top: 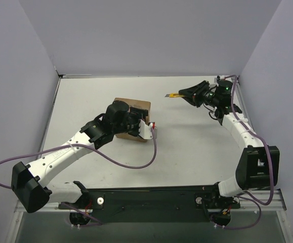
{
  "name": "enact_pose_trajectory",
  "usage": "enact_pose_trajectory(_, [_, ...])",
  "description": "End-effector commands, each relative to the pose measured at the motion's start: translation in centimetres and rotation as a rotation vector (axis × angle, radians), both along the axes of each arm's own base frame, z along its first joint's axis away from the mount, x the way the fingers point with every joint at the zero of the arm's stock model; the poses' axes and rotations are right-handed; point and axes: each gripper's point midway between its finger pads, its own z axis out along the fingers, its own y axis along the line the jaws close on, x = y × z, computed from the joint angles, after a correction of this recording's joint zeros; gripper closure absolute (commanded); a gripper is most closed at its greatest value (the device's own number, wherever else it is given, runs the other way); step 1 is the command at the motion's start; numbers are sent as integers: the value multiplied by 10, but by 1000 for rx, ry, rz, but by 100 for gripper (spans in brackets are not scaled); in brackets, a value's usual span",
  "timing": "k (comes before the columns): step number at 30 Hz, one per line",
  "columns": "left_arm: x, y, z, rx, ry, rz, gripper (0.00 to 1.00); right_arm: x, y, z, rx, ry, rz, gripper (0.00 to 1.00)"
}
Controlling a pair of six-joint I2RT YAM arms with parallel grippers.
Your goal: Unpack the express box
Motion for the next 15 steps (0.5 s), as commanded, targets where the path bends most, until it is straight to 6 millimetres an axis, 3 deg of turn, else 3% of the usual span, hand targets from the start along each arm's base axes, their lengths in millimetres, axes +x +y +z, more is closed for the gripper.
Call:
enact_pose_trajectory(1, [10,4,18,-41,-29,68,30,-14,26,36,17,-171,39,100])
enact_pose_trajectory(5, [12,2,17,-62,3,80,30,-18,40,32,8,-200,65,100])
enact_pose_trajectory(15, [33,1,14,-114,121,122,32,-16,49,29,3,-202,101,100])
